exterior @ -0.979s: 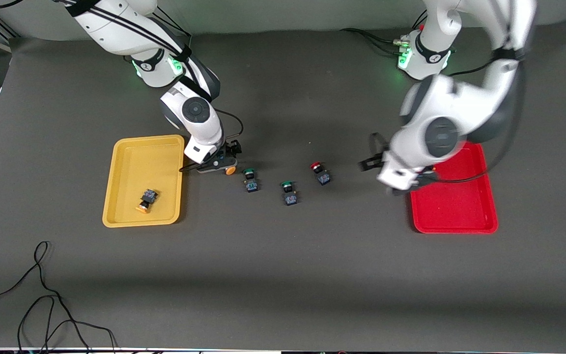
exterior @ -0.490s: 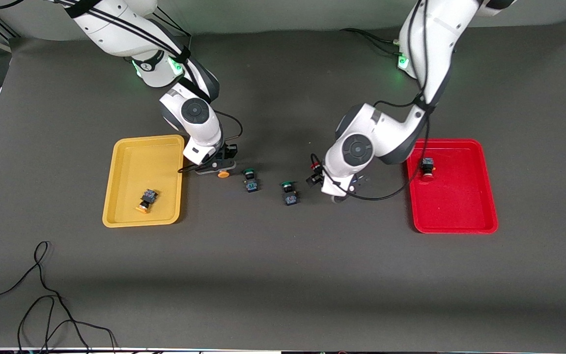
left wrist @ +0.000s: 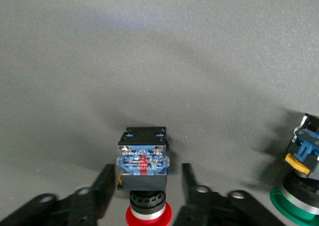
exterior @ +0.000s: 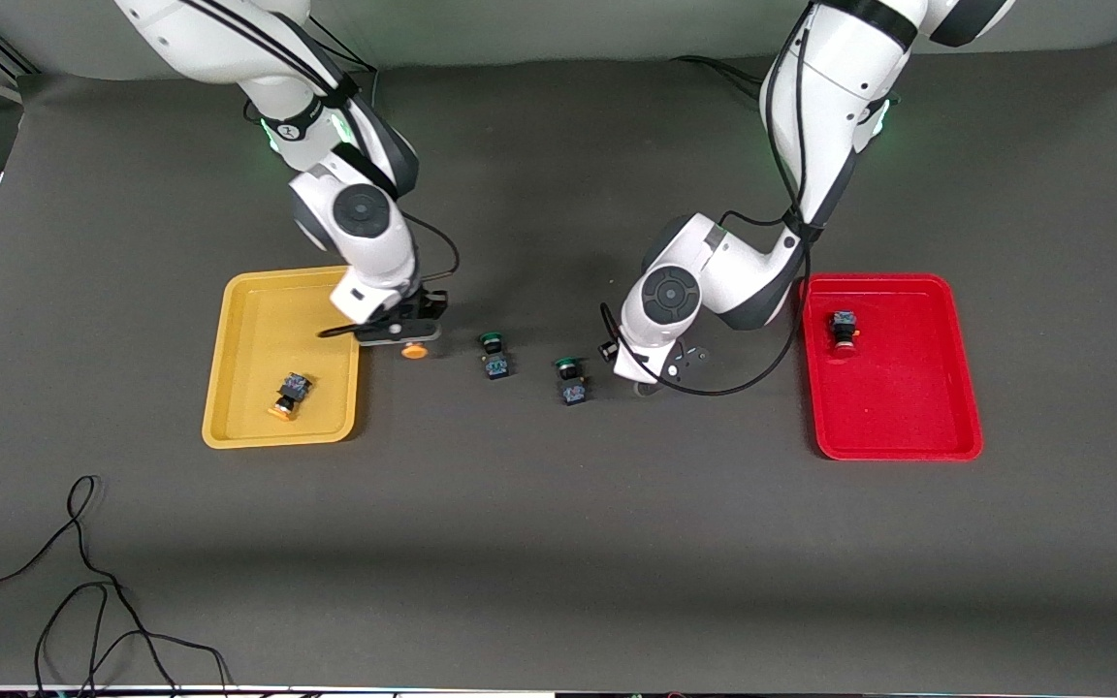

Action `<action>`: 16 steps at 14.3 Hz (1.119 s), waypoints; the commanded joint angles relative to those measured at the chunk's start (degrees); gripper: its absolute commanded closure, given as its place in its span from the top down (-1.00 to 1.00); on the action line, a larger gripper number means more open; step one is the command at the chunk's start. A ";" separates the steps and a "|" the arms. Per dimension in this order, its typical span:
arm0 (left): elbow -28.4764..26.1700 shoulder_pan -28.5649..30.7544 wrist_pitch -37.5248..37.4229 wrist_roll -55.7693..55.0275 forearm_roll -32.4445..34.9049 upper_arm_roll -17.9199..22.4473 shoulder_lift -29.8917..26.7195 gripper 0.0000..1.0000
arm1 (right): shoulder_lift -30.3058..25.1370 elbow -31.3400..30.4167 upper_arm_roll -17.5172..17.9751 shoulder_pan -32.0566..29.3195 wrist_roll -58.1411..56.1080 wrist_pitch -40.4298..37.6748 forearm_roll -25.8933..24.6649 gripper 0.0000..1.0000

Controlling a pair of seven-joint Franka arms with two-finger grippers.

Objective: Place red and yellow buttons in trays
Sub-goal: 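Grasp another yellow button with the right gripper while the left grasps red, then place the yellow button in the yellow tray while the left places red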

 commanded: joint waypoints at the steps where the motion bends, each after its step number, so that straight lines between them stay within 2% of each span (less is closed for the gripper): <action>1: -0.16 -0.43 -1.67 -1.38 1.18 0.51 -2.47 -1.00 | -10.47 -0.95 -6.81 -0.07 -17.31 -6.55 14.26 -1.00; 2: 0.37 -0.08 -3.76 -1.38 1.18 0.68 -4.40 -1.00 | -12.59 -1.12 -9.89 0.02 -24.70 -9.00 20.16 -1.00; 3: 2.38 0.88 -9.35 -0.68 1.26 0.86 -6.15 -1.00 | -13.83 -1.21 -12.97 0.02 -28.60 -11.20 22.65 -1.00; 5: 9.04 5.00 -26.37 4.39 1.26 0.77 -9.06 -1.00 | -14.63 -1.82 -18.25 0.02 -30.92 -13.41 22.68 -1.00; 6: 10.12 7.11 -32.37 9.56 1.26 0.95 -11.60 -1.00 | -14.55 -2.35 -20.27 0.02 -32.84 -13.60 22.68 -1.00; 8: 8.73 13.34 -38.82 20.89 1.26 0.95 -17.13 -1.00 | -13.06 -3.32 -25.89 0.02 -37.93 -12.81 22.68 -1.00; 10: 8.28 20.55 -43.05 35.64 1.44 2.43 -19.61 -1.00 | -9.73 -5.24 -28.46 -0.07 -40.41 -9.32 22.76 -1.00; 11: 8.11 22.23 -43.59 41.72 1.96 4.79 -19.88 -1.00 | -8.15 -6.64 -28.73 -0.07 -41.20 -5.64 22.76 -1.00; 12: 6.89 22.69 -42.64 48.30 2.40 8.90 -20.06 -1.00 | -6.83 -8.57 -28.91 -0.07 -41.90 -1.86 22.76 -1.00; 14: 3.30 22.69 -36.42 60.71 3.45 15.16 -19.53 -1.00 | -4.36 -9.21 -28.91 -0.07 -41.82 0.55 23.20 -1.00; 15: 1.01 22.69 -32.21 65.46 4.59 17.62 -19.18 -1.00 | -3.92 -9.12 -28.91 -0.07 -41.82 1.16 23.20 -0.86; 16: -0.58 22.69 -28.77 69.08 5.21 20.00 -18.22 -1.00 | -3.91 -9.03 -28.91 -0.07 -41.82 1.25 23.29 -0.14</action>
